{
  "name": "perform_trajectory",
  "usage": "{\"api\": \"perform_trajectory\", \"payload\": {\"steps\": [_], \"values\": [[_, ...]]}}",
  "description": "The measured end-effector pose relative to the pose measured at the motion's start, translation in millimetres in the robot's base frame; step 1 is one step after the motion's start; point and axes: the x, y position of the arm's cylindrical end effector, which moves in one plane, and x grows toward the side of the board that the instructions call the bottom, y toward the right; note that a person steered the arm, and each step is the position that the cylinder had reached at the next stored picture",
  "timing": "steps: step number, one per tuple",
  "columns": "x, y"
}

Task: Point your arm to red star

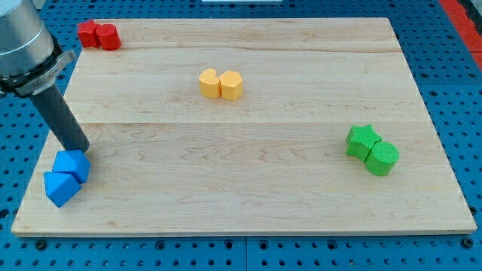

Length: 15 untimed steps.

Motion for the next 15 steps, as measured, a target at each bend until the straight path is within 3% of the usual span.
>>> {"api": "perform_trajectory", "payload": {"steps": [3,5,7,9,10,11,15], "values": [[0,1],[-12,42],[-26,14],[-92,-67],[-107,-67],[-150,-67],[-224,-67]]}}
